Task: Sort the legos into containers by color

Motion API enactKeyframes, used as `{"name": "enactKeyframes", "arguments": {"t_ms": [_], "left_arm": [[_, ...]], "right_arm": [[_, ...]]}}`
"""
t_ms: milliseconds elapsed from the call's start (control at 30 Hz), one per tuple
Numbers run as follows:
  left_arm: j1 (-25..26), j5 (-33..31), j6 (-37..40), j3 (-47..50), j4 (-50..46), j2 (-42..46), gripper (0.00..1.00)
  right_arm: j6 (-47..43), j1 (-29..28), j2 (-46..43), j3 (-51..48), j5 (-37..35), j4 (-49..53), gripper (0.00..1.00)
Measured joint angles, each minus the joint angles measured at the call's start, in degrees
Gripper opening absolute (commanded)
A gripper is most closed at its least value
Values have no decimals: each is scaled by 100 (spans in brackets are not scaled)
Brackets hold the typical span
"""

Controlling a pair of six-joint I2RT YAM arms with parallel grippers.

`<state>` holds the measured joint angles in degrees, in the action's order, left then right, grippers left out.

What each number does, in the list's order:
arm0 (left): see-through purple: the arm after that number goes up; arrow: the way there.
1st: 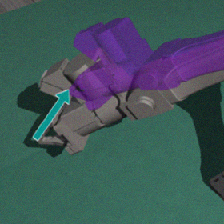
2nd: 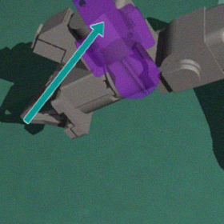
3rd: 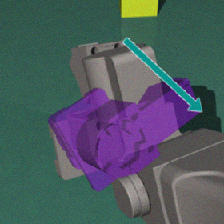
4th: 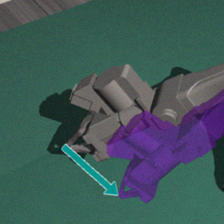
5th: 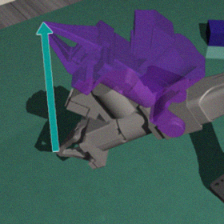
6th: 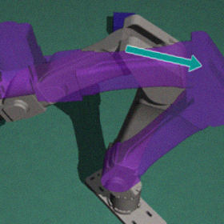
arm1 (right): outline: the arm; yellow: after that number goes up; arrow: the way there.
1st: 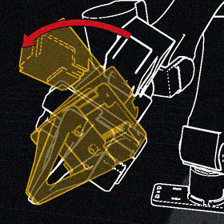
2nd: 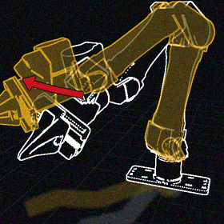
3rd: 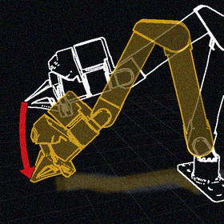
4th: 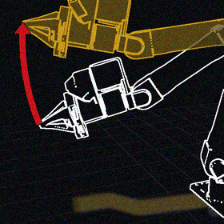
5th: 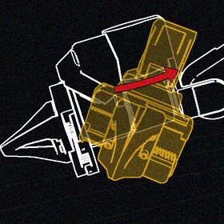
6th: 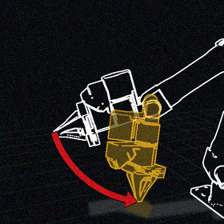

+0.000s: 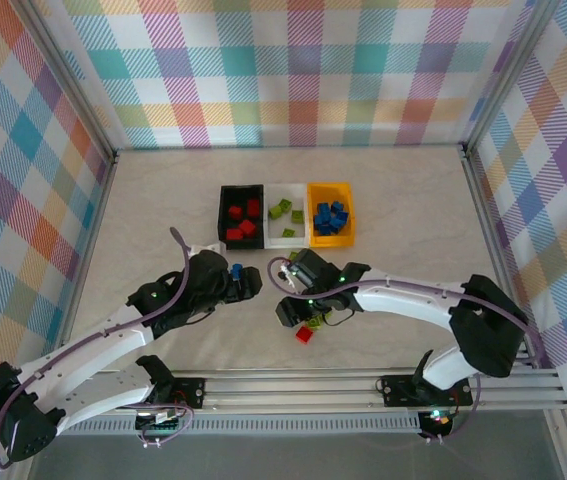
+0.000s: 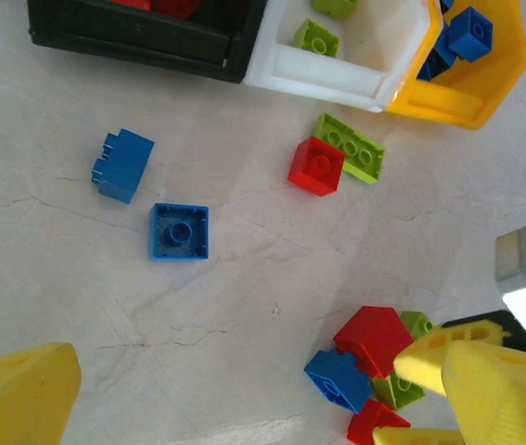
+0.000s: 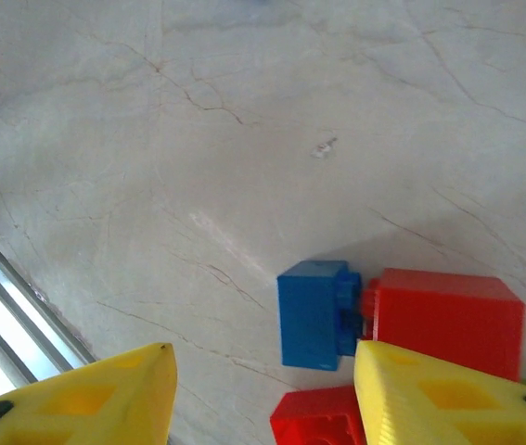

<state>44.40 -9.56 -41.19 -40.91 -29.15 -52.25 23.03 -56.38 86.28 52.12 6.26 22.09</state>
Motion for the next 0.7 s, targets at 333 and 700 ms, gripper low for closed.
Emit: {"name": "enactKeyframes", "arguments": {"t_ms": [333, 700], "left_arm": [[-203, -4, 0, 149, -136, 387, 100], [-260, 4, 0, 221, -223, 439, 100]], "right_arm": [[2, -164, 575, 157, -66, -7, 50], [4, -393, 861, 415, -474, 37, 44]]}}
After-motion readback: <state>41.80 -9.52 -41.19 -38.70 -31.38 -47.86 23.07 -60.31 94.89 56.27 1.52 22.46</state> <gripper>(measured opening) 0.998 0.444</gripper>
